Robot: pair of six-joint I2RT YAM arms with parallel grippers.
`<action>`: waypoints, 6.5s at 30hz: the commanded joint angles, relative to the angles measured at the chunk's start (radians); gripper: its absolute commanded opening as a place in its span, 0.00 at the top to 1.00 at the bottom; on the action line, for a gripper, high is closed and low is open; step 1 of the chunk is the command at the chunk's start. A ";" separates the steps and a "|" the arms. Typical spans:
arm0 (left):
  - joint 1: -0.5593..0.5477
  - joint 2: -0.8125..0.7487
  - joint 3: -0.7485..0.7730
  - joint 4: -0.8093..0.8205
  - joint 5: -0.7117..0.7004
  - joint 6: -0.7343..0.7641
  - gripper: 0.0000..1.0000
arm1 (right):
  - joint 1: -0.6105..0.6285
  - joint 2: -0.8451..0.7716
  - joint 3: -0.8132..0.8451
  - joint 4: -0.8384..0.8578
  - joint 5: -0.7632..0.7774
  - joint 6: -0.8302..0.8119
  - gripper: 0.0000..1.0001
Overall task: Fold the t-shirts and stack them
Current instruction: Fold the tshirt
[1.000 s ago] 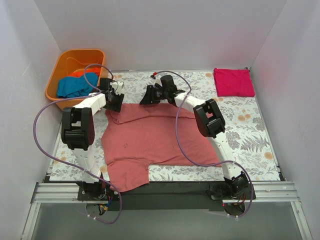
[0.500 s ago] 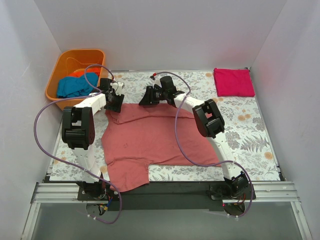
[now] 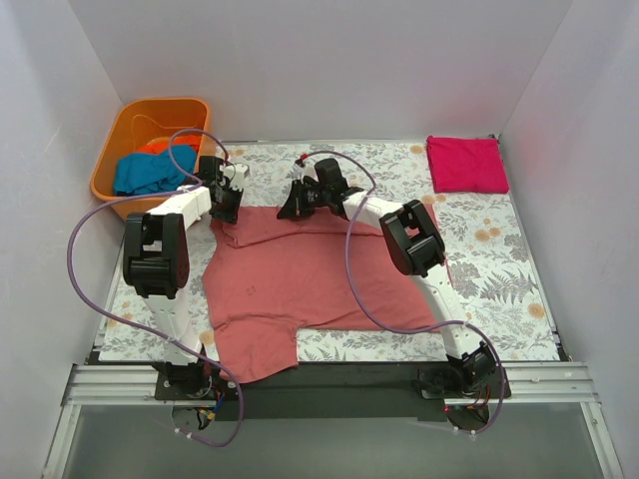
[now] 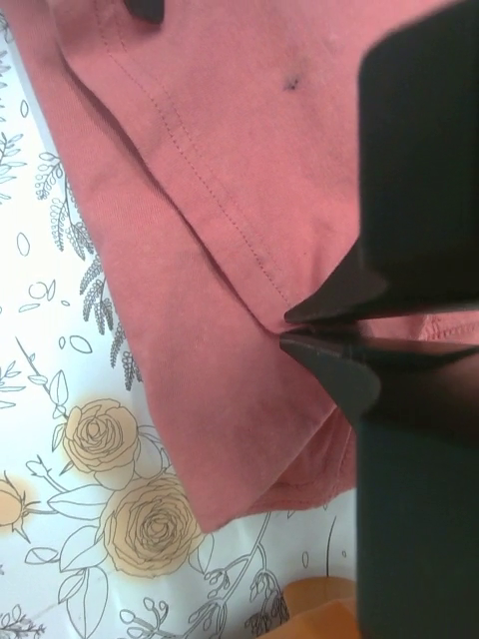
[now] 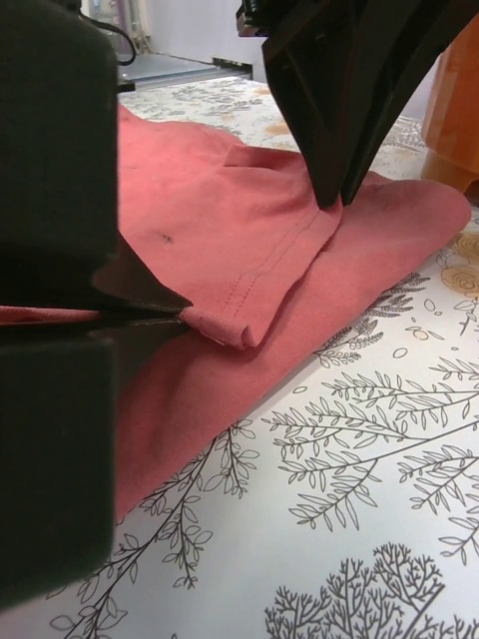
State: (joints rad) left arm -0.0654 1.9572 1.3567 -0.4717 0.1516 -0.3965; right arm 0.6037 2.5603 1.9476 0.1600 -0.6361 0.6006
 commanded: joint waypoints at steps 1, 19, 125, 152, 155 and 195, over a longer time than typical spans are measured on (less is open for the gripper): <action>0.009 -0.052 0.022 -0.018 0.035 0.018 0.95 | 0.004 -0.035 -0.006 0.046 -0.050 -0.048 0.99; 0.021 -0.296 -0.168 -0.113 0.175 0.117 1.00 | 0.007 -0.221 -0.202 0.061 -0.264 -0.122 0.99; -0.399 -0.043 0.055 -0.139 0.085 0.047 1.00 | -0.513 -0.615 -0.346 -1.018 0.478 -1.782 0.99; -0.196 -0.182 0.019 -0.154 0.201 -0.059 0.55 | -0.521 -0.618 -0.273 -1.042 0.323 -1.560 0.52; -0.134 -0.190 -0.010 -0.110 0.097 -0.076 0.55 | -0.519 -0.560 -0.204 -1.041 0.296 -1.466 0.57; 0.024 -0.440 -0.423 -0.294 0.203 -0.085 0.58 | 0.128 -0.427 -0.299 -0.613 -0.007 -0.742 0.54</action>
State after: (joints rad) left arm -0.0422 1.5314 0.9264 -0.7712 0.3870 -0.4671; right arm 0.7296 2.1338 1.6531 -0.4919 -0.6388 -0.1856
